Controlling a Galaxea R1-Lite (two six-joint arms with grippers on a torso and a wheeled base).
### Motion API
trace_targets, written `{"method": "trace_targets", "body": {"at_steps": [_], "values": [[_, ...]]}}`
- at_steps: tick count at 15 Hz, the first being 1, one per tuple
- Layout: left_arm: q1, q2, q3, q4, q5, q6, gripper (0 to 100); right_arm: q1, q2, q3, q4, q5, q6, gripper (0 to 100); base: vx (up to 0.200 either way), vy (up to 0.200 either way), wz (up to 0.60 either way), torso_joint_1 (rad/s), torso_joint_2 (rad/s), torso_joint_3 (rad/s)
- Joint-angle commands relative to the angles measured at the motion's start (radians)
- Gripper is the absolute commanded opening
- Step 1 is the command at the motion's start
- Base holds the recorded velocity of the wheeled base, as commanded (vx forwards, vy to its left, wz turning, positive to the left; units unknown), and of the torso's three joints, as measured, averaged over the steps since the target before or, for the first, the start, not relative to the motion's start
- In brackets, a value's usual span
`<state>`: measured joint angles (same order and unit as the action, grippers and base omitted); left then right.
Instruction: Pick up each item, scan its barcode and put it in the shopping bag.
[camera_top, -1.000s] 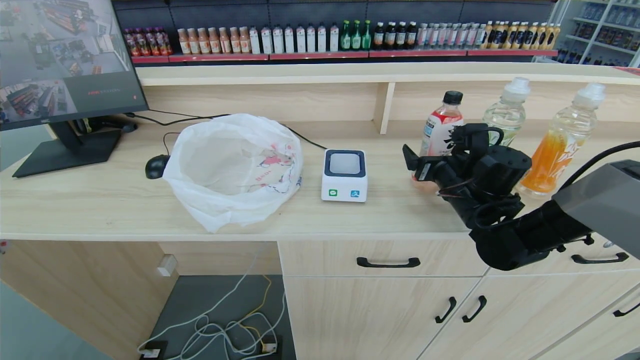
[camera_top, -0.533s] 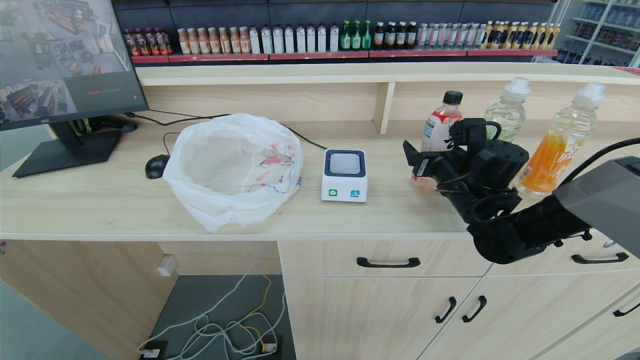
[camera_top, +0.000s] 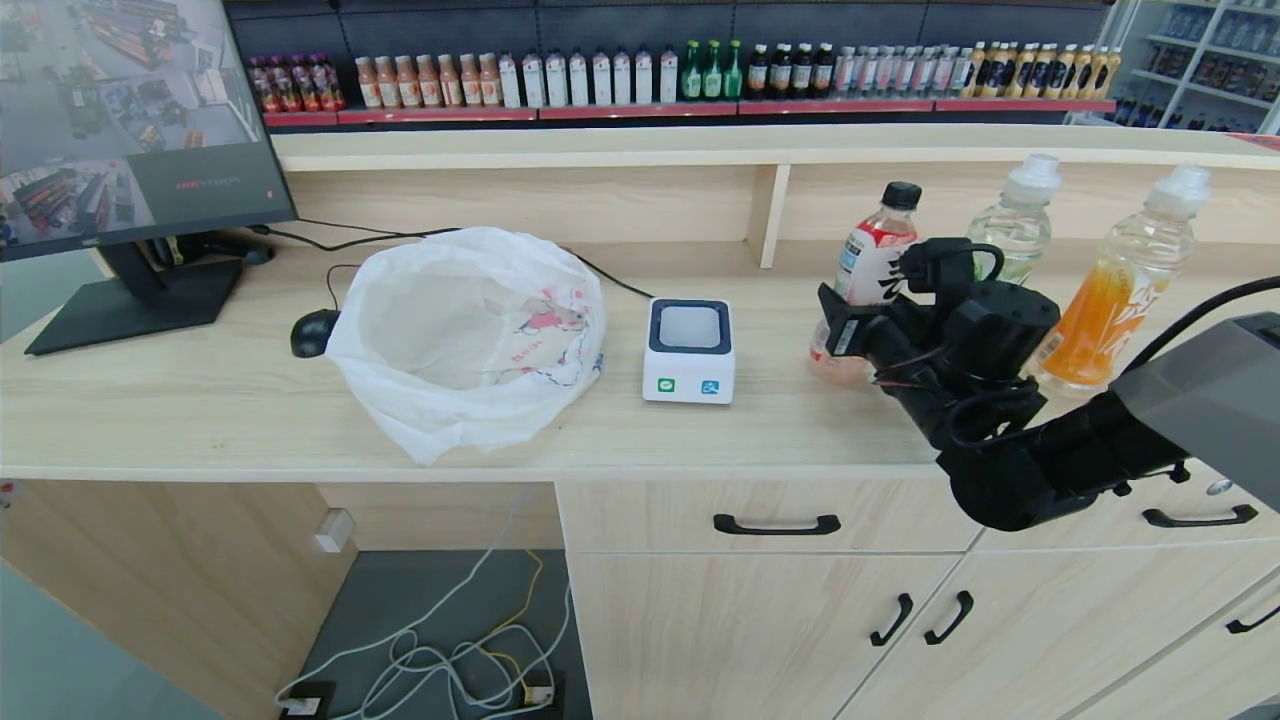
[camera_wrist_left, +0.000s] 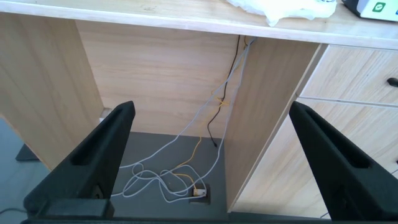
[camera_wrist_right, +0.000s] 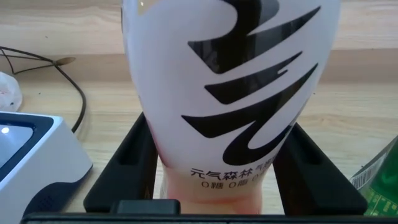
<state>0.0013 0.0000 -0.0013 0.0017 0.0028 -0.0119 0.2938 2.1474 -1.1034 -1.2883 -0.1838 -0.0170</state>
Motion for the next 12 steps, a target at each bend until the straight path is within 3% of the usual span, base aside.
{"method": "trace_targets", "body": {"at_steps": [1, 10, 12], "values": [[0.0, 0.0, 0.001, 0.0, 0.0, 0.0, 100, -0.001, -0.014, 0.0, -0.002, 0.0, -0.001, 0, 0.0, 0.0, 0.0, 0.0, 0.0, 0.0], [0.0, 0.0, 0.001, 0.0, 0.0, 0.0, 100, 0.008, -0.175, 0.007, 0.119, 0.0, -0.011, 0, 0.0, 0.0, 0.0, 0.0, 0.0, 0.0], [0.0, 0.0, 0.001, 0.0, 0.0, 0.0, 100, 0.03, -0.259, 0.082, 0.13, 0.004, -0.032, 0, 0.0, 0.0, 0.0, 0.0, 0.0, 0.0]]}}
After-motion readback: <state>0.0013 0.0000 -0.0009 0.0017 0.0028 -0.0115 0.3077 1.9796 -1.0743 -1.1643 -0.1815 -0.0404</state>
